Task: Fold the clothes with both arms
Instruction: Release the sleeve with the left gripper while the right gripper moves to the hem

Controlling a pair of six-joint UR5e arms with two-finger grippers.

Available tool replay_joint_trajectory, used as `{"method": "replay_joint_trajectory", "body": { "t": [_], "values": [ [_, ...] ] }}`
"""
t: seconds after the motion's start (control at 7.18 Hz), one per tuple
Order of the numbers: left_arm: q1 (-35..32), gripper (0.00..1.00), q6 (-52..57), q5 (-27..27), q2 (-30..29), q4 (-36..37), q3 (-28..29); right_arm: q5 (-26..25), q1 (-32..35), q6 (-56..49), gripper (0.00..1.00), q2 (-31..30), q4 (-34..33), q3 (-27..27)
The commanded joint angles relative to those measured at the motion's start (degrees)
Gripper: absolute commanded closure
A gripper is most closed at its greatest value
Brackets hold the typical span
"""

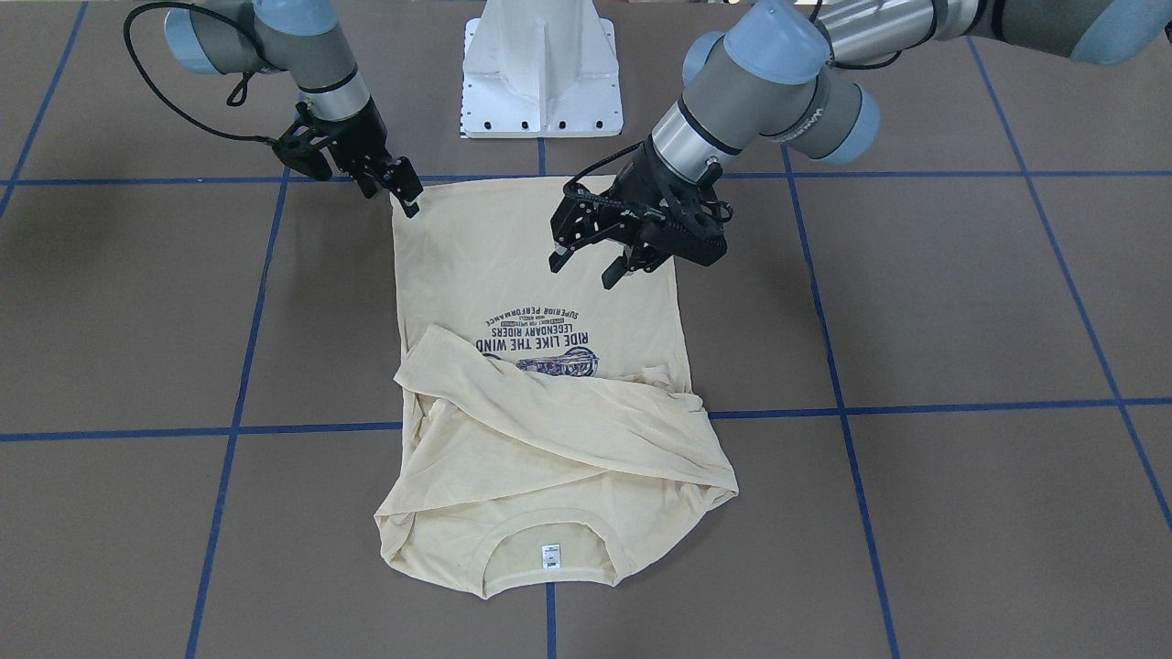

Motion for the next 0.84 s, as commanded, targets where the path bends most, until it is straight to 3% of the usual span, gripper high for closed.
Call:
{"method": "replay_joint_trajectory", "body": {
  "t": [0.0,0.42,0.7],
  "values": [
    [-0.05,0.24,-0.10,0.03,0.10,0.00,-0.09,-0.30,-1.39,0.67,0.12,-0.32,0.00,0.12],
    [-0.05,0.24,-0.18,0.12,0.10,0.00,-0.09,-0.30,-1.66,0.77,0.19,-0.41,-0.09,-0.23],
    [-0.05,0.23,-0.18,0.20,0.10,0.00,0.00,-0.38,-1.66,1.64,0.55,-0.32,-0.09,-0.14]
  ]
}}
